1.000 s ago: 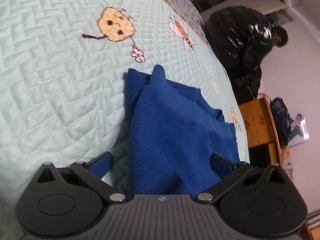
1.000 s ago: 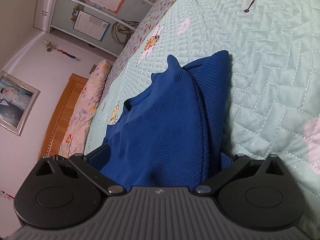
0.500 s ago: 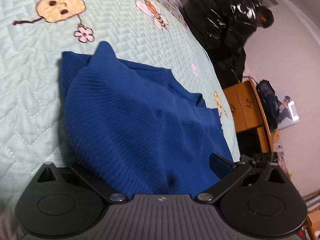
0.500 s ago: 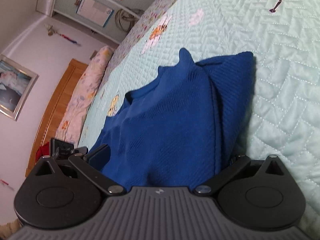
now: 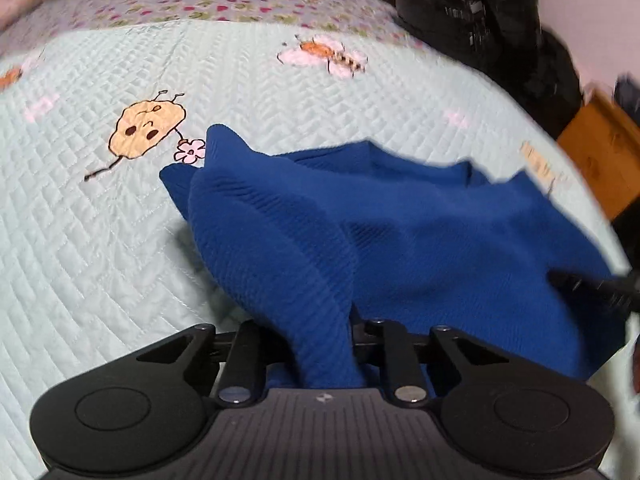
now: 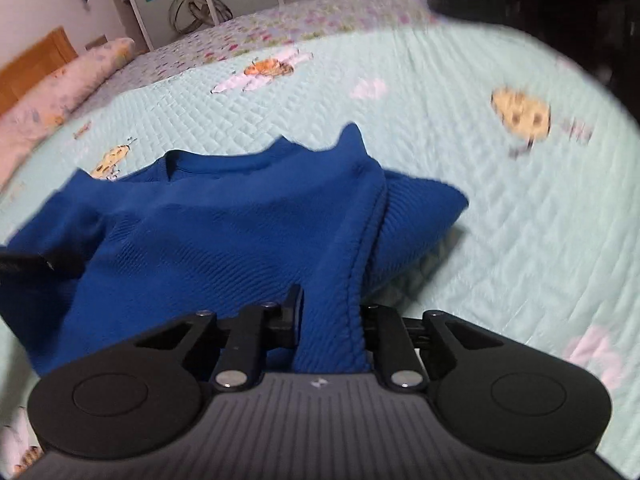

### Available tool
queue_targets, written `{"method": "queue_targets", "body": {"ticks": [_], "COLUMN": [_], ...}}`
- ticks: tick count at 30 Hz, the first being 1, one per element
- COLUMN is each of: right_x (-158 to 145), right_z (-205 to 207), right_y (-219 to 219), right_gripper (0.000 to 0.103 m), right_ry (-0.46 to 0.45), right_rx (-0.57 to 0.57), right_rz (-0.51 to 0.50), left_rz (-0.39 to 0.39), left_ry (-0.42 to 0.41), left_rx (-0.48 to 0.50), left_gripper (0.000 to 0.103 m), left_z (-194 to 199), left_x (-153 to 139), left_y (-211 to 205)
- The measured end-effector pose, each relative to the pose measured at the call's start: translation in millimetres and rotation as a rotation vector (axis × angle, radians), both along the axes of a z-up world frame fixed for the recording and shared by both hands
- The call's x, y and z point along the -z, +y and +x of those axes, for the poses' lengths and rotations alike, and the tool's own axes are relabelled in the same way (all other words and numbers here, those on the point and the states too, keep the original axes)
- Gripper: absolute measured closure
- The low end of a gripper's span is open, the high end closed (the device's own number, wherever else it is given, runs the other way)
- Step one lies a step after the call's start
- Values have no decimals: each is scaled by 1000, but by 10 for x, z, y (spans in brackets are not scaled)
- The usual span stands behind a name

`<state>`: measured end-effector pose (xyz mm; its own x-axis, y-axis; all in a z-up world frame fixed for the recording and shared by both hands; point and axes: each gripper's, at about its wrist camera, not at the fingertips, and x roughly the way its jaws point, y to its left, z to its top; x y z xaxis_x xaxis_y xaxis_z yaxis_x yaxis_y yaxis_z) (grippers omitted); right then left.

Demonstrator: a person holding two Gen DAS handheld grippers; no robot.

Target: Fold clothes

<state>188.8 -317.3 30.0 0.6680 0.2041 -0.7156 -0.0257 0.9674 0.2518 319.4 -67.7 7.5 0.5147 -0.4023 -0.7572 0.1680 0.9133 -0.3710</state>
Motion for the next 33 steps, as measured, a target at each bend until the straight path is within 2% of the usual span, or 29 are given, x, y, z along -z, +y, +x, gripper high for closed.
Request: {"method": "queue_targets", "body": {"ticks": [2, 5, 8, 10, 13, 17, 20, 23, 26, 28, 33], "right_x": [-91, -202, -309, -391, -485, -529, -603, -765, -964, -1129, -1644], "right_z": [-91, -298, -563, -790, -1096, -1326, -1301, -1175, -1020, -845, -336], "right_y": [-82, -195, -127, -4, 350, 928, 1513, 2273, 3122, 3793, 5685], "right_gripper": [87, 87, 87, 87, 87, 87, 87, 87, 87, 87, 87], "right_ry": [-32, -70, -76, -69, -26, 68, 134, 181, 217, 229, 232], "right_rx": [24, 34, 22, -17, -94, -182, -269, -387, -510, -600, -848], "right_rz": [160, 459, 634, 719, 755, 816, 858, 866, 860, 854, 858], "left_rz": [-134, -311, -444, -525, -632, -730, -768, -747, -734, -711, -568], "left_ry": [13, 26, 39, 39, 28, -5, -54, -163, -249, -297, -468], "left_rx": [-22, -54, -92, -109, -148, -234, -316, -385, -508, -591, -777], "left_gripper": [83, 84, 84, 84, 84, 84, 84, 84, 84, 84, 84], "left_z": [-94, -310, -720, -1125, -1791, -2724, -3247, -3712, -4110, -4342, -4890], "left_x": [-40, -86, -127, -129, -111, 13, -29, -204, -332, -412, -842], "left_y": [153, 403, 630, 797, 1112, 1559, 2093, 2659, 3333, 3797, 4870]}}
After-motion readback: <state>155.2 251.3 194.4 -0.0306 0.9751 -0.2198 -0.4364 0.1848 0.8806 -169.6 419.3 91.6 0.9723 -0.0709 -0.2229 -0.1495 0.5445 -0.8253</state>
